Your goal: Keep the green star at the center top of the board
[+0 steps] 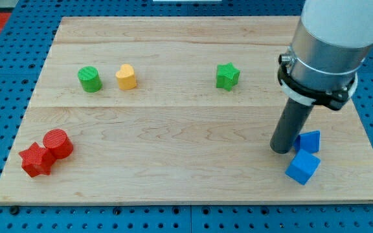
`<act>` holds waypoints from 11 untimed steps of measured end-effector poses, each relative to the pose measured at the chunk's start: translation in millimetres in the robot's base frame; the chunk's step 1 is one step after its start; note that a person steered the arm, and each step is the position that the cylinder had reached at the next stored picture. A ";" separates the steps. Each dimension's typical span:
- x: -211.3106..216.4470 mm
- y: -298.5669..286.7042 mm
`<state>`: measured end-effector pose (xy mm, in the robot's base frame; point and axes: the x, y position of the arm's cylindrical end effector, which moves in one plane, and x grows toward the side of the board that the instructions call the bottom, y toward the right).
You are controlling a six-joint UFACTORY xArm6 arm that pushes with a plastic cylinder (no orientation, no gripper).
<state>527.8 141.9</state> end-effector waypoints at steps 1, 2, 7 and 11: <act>-19.7 -22.9; -31.2 -44.3; -108.7 -140.6; -210.1 -68.9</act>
<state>317.8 73.0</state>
